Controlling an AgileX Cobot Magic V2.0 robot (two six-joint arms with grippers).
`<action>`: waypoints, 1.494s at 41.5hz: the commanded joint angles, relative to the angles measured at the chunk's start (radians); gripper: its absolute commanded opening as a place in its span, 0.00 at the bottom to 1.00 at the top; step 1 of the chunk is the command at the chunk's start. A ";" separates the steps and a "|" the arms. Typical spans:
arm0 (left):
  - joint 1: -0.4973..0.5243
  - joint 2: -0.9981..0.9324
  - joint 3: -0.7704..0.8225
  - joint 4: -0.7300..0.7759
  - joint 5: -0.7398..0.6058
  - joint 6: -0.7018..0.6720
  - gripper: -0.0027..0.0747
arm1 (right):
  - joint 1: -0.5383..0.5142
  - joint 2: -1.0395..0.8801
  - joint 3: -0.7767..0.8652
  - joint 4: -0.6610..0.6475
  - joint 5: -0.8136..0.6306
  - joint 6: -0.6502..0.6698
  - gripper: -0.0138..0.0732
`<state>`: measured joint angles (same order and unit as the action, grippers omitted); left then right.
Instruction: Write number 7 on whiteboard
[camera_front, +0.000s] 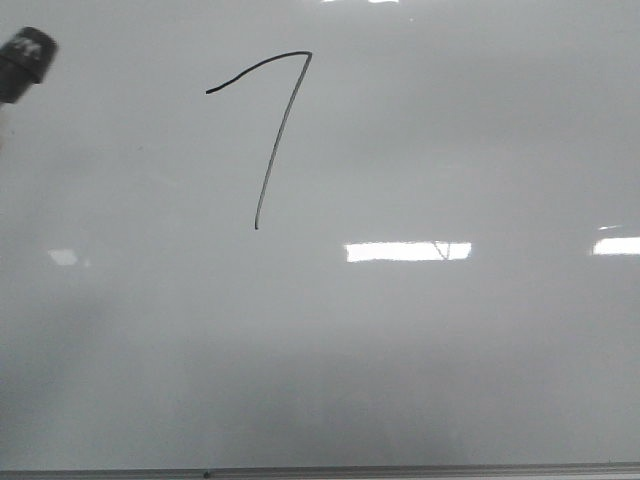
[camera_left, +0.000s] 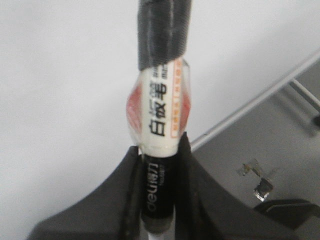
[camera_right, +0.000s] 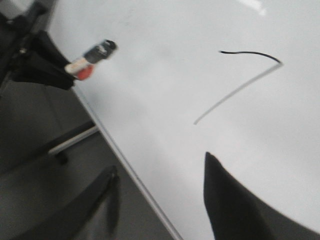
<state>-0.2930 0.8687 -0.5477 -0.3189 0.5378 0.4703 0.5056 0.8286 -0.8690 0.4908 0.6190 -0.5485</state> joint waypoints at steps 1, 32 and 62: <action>0.140 -0.006 -0.026 -0.040 -0.066 -0.030 0.01 | -0.096 -0.142 0.106 0.015 -0.173 0.085 0.52; 0.309 0.287 -0.029 -0.173 -0.475 -0.030 0.01 | -0.286 -0.492 0.470 0.015 -0.284 0.134 0.08; 0.271 0.591 -0.159 -0.167 -0.615 -0.030 0.15 | -0.286 -0.492 0.487 0.015 -0.280 0.134 0.08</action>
<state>-0.0181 1.4786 -0.6682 -0.4834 0.0000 0.4479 0.2254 0.3320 -0.3569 0.4908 0.4081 -0.4196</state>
